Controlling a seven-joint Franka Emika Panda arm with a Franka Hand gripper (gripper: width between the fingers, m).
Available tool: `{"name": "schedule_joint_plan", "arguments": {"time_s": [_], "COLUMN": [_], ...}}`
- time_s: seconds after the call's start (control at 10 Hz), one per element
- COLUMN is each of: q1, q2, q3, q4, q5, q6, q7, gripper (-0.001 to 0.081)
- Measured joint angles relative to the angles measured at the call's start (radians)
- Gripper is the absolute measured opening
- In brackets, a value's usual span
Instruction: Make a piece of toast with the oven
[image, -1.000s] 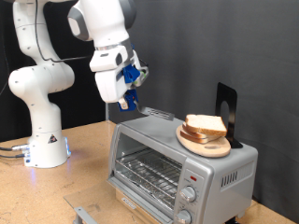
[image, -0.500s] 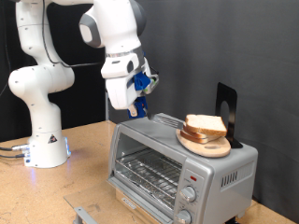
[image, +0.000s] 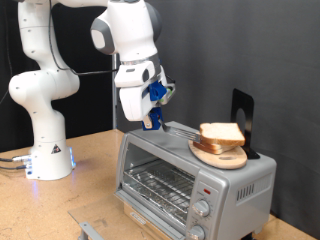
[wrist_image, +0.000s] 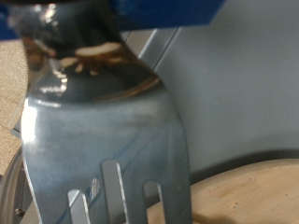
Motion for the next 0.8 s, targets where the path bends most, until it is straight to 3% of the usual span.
{"name": "schedule_joint_plan", "arguments": {"time_s": [0.8], "q1": [0.003], "q2": [0.009], "q3": [0.026], "q4": [0.009], "q5": [0.006], "q6": [0.001], "q7": [0.017], "gripper": [0.0325]}}
